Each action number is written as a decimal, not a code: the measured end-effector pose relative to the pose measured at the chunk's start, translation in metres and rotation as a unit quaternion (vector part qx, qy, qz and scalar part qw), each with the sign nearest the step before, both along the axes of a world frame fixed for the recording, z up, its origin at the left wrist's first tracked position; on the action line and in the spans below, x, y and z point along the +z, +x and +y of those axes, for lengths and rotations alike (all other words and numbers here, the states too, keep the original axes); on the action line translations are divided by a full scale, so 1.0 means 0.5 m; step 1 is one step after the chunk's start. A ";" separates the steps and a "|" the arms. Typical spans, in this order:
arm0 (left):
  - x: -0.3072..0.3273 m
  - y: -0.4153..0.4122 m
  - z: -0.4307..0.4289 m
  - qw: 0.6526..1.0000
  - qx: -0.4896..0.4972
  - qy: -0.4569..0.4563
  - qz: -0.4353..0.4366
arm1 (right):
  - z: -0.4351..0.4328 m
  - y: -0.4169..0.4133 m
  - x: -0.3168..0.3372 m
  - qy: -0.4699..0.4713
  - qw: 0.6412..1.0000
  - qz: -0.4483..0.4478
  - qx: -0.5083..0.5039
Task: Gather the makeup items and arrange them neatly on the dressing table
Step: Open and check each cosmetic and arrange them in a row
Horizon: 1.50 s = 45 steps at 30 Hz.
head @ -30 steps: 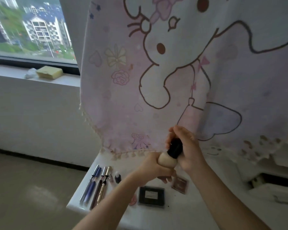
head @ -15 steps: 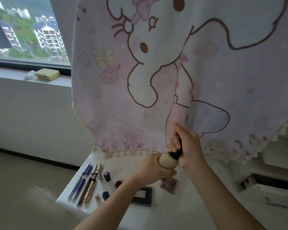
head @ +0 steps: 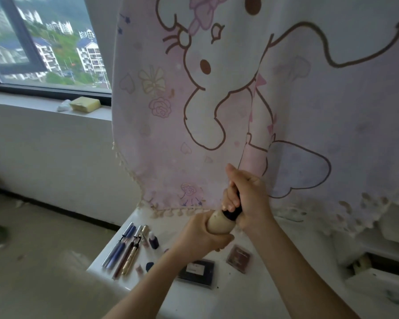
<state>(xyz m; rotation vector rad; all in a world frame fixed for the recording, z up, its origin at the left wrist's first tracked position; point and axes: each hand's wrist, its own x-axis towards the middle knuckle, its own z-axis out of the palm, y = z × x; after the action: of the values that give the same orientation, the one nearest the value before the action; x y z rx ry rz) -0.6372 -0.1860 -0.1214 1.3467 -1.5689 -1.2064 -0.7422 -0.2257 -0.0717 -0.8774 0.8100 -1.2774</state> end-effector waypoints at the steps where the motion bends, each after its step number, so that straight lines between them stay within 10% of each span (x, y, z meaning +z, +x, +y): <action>1: 0.002 0.006 0.005 1.000 0.004 0.000 0.003 | 0.002 0.005 0.001 -0.004 1.000 0.000 0.008; 13: 0.051 0.043 0.043 0.997 0.069 0.029 -0.006 | -0.006 0.058 0.013 -0.035 0.992 0.006 0.121; 18: -0.024 0.127 0.124 0.971 0.144 0.179 0.072 | -0.074 -0.134 0.101 -0.152 0.987 0.042 -0.032; 27: -0.074 0.157 0.055 0.972 0.201 0.097 0.077 | -0.091 -0.057 -0.034 0.095 0.976 -0.179 0.074; 38: -0.133 0.127 0.030 0.960 0.112 0.187 0.178 | -0.083 -0.127 -0.159 0.064 0.989 -0.016 0.131; 45: -0.161 0.111 -0.002 0.977 0.113 0.156 0.088 | -0.060 -0.145 -0.225 0.088 0.970 0.223 0.034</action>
<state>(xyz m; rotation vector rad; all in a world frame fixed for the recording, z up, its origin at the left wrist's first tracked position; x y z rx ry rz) -0.5815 -0.1872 -0.2019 1.5210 -1.1019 -1.4247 -0.8145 -0.2556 -0.1840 -1.0534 1.2167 -0.9396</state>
